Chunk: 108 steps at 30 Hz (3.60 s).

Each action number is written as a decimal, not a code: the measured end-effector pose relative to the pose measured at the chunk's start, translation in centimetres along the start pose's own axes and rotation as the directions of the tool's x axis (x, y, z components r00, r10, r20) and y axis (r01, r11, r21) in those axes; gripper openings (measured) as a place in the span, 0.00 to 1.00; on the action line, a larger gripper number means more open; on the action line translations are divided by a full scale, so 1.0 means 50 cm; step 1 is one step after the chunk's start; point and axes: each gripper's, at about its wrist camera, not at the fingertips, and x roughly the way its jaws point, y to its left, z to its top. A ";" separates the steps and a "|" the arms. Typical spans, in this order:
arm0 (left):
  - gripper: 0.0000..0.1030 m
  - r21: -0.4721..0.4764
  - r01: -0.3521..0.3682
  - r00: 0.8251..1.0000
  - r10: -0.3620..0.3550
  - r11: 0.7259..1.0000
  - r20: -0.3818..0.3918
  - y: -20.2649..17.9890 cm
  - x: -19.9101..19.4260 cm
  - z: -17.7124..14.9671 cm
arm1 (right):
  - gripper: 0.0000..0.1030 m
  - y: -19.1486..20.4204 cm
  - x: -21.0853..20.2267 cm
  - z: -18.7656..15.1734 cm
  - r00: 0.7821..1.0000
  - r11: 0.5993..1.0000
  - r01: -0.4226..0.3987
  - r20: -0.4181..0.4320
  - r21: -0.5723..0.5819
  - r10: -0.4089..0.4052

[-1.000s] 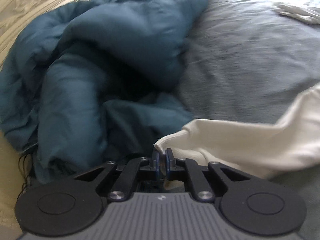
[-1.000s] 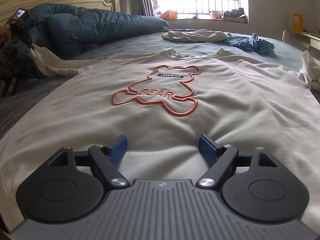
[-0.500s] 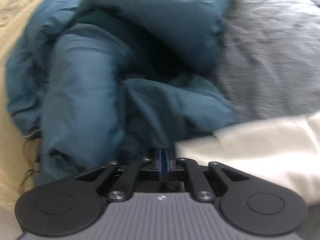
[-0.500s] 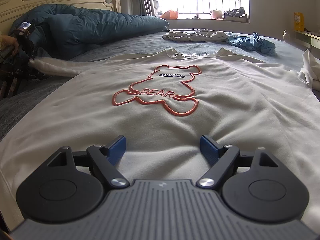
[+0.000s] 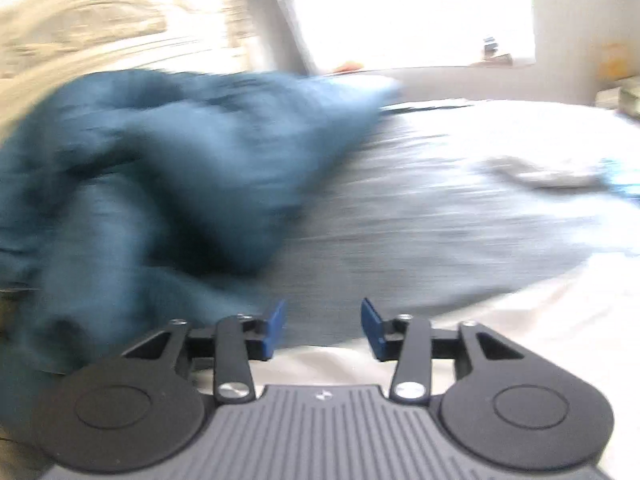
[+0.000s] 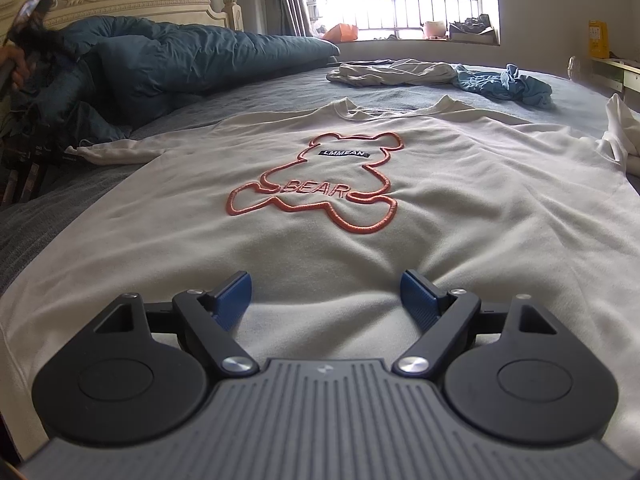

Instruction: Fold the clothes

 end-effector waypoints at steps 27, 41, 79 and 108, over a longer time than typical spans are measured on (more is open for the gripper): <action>0.97 -0.077 0.582 0.802 -0.587 0.810 -0.112 -0.707 0.075 -0.310 | 0.73 -0.420 -0.127 0.195 0.849 0.847 0.517 -0.053 -0.126 -0.526; 1.00 0.022 0.607 0.794 -0.608 0.794 0.019 -0.721 0.083 -0.351 | 0.35 -0.545 0.144 0.246 0.714 0.758 0.530 -0.283 -0.381 -0.641; 1.00 0.036 0.608 0.793 -0.609 0.793 0.032 -0.723 0.088 -0.361 | 0.07 -0.619 -0.203 0.410 0.402 0.168 0.754 0.243 -0.635 -0.883; 1.00 0.048 0.600 0.799 -0.601 0.799 0.030 -0.725 0.085 -0.361 | 0.47 -0.789 -0.478 0.355 0.879 0.721 0.462 -0.162 0.517 -0.448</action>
